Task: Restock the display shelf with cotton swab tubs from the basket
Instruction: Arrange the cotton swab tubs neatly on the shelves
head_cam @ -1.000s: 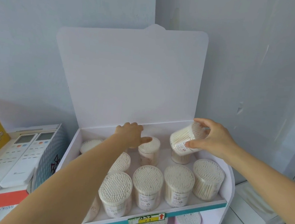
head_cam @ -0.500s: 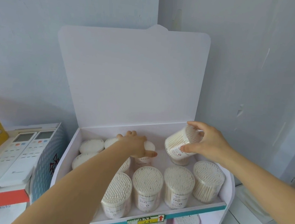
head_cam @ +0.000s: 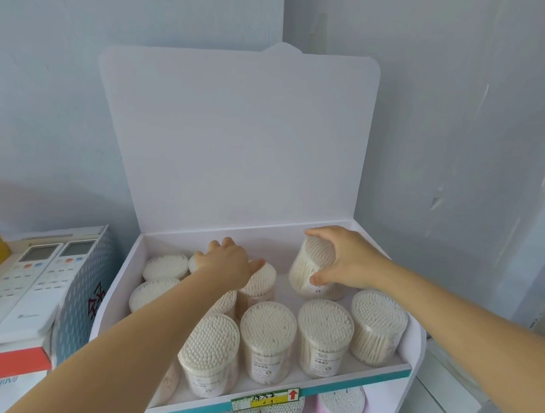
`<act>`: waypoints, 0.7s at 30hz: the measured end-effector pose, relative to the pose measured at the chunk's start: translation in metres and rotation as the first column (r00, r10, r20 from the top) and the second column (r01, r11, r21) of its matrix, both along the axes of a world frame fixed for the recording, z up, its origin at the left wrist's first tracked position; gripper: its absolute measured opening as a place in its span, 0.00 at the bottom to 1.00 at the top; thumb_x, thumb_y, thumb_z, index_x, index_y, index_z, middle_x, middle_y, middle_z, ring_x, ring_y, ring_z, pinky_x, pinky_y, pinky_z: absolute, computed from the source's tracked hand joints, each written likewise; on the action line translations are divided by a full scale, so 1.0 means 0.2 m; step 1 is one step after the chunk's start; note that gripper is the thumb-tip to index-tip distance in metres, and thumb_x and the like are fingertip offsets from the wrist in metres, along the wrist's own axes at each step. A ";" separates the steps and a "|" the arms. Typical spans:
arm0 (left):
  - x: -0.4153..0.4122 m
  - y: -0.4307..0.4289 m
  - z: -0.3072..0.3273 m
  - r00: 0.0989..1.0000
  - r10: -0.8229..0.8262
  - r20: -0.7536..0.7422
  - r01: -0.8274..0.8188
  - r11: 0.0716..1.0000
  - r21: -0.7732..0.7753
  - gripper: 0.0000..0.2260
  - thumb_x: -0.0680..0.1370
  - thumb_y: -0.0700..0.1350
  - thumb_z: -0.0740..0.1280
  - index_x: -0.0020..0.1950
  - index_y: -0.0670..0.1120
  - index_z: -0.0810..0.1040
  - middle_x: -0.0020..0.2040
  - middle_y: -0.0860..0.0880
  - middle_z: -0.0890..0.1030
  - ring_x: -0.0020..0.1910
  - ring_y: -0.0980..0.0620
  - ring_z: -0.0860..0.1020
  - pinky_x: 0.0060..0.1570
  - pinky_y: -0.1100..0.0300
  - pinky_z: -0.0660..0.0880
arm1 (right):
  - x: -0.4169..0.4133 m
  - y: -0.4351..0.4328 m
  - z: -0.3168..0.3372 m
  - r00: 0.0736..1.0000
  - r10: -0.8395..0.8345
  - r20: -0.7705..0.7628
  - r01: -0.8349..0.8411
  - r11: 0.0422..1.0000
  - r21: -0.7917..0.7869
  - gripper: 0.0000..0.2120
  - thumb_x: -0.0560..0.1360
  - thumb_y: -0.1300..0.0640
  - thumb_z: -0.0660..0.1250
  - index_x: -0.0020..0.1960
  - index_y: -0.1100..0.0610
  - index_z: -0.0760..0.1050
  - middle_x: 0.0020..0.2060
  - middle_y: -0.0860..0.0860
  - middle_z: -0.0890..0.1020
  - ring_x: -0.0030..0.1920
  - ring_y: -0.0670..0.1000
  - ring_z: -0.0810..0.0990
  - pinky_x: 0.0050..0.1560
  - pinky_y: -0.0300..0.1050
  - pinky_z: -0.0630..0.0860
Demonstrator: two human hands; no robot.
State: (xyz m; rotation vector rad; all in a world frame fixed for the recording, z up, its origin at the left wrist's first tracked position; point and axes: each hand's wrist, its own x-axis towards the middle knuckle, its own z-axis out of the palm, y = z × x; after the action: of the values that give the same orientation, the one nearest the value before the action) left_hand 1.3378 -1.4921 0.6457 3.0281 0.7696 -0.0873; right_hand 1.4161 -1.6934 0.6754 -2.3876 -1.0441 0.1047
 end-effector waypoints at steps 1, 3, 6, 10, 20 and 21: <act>-0.01 0.01 0.00 0.999 -0.003 0.035 0.005 0.999 -0.043 0.27 0.79 0.62 0.50 0.60 0.42 0.74 0.65 0.45 0.68 0.65 0.43 0.66 0.61 0.43 0.66 | 0.00 0.02 -0.01 0.999 0.032 0.004 -0.031 0.998 -0.054 0.42 0.63 0.56 0.77 0.73 0.49 0.63 0.72 0.47 0.65 0.72 0.47 0.63 0.70 0.40 0.60; -0.03 0.00 0.00 0.993 -0.049 0.106 0.059 0.994 -0.097 0.22 0.80 0.58 0.52 0.62 0.44 0.73 0.68 0.47 0.68 0.67 0.44 0.65 0.62 0.43 0.66 | 0.00 0.07 -0.03 0.996 0.089 0.026 -0.084 0.983 -0.165 0.42 0.64 0.56 0.77 0.74 0.50 0.62 0.73 0.49 0.64 0.72 0.50 0.63 0.71 0.44 0.61; -0.06 -0.02 0.00 0.970 -0.156 0.189 0.187 0.969 -0.161 0.19 0.81 0.54 0.55 0.71 0.52 0.67 0.73 0.52 0.66 0.71 0.46 0.62 0.68 0.45 0.62 | 0.01 0.13 -0.05 0.988 0.151 0.039 -0.133 0.945 -0.300 0.42 0.66 0.52 0.76 0.75 0.51 0.59 0.73 0.51 0.62 0.73 0.51 0.62 0.69 0.42 0.59; -0.07 -0.06 0.00 0.923 -0.242 0.298 0.309 0.930 -0.200 0.17 0.81 0.51 0.57 0.70 0.53 0.68 0.70 0.53 0.71 0.70 0.49 0.66 0.68 0.49 0.64 | 0.04 0.18 -0.10 0.992 0.123 -0.013 -0.121 0.933 -0.339 0.43 0.67 0.45 0.74 0.76 0.52 0.57 0.74 0.50 0.64 0.73 0.51 0.63 0.69 0.43 0.62; -0.07 -0.10 0.00 0.904 -0.192 0.383 0.319 0.897 -0.304 0.17 0.79 0.45 0.60 0.68 0.50 0.72 0.66 0.54 0.75 0.66 0.52 0.71 0.67 0.53 0.66 | 0.04 0.23 -0.17 0.976 0.018 0.218 0.074 0.910 -0.408 0.37 0.63 0.32 0.69 0.63 0.54 0.72 0.57 0.54 0.76 0.63 0.57 0.67 0.59 0.55 0.67; -0.07 -0.10 -0.01 0.912 -0.202 0.357 0.319 0.897 -0.305 0.17 0.79 0.46 0.61 0.68 0.51 0.72 0.67 0.54 0.74 0.66 0.52 0.71 0.67 0.54 0.66 | 0.04 0.23 -0.18 0.982 0.035 0.186 0.051 0.899 -0.436 0.37 0.63 0.30 0.68 0.63 0.53 0.72 0.56 0.54 0.76 0.63 0.57 0.65 0.59 0.56 0.66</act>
State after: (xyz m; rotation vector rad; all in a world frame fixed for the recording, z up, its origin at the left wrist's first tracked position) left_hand 1.3245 -1.5116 0.6446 2.6763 0.2735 0.2286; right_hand 1.4243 -1.6470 0.6387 -2.8567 -1.2007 0.1225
